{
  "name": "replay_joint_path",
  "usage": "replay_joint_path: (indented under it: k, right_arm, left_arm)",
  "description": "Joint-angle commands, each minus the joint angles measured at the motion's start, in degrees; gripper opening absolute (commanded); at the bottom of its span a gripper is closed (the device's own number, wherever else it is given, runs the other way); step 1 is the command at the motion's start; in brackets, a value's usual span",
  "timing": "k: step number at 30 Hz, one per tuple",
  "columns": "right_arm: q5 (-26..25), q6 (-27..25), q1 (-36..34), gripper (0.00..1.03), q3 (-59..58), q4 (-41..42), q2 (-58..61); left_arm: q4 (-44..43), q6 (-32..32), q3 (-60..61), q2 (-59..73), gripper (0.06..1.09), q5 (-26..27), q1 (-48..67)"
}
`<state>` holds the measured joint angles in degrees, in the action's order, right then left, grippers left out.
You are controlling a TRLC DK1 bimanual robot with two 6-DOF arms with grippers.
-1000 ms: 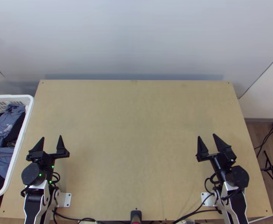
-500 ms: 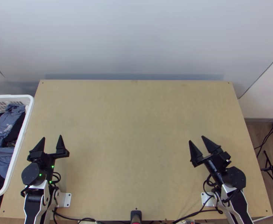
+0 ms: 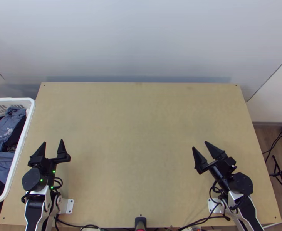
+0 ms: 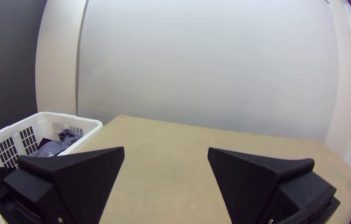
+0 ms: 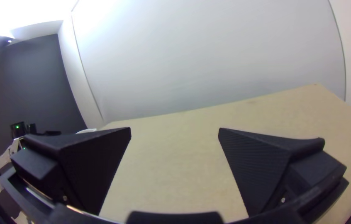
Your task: Fold the t-shirt
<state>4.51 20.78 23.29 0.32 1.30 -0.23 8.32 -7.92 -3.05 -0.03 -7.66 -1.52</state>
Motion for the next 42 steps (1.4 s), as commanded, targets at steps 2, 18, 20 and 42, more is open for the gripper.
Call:
replay_joint_path:
  k: [2, 18, 20, 42]
  right_arm:
    - [-2.93, -1.79, -7.73, 0.98, 1.44, -1.12, -0.12]
    - [-3.28, -0.03, -40.08, 0.99, 0.91, -1.83, -0.03]
    - [-3.28, -0.03, -39.20, 0.99, 1.00, -2.18, 0.23]
    - [-5.74, -10.05, -23.11, 0.90, 12.34, -1.12, 3.83]
  left_arm:
    - [0.03, 0.36, -0.03, -0.06, 1.04, 0.01, -0.50]
    - [-0.32, 1.16, 0.06, -0.06, 1.04, -0.16, 0.11]
    - [-0.32, 0.80, 0.06, -0.06, 1.04, -0.07, 0.64]
    - [-7.00, 2.74, -16.46, 27.02, 1.04, -1.66, 2.31]
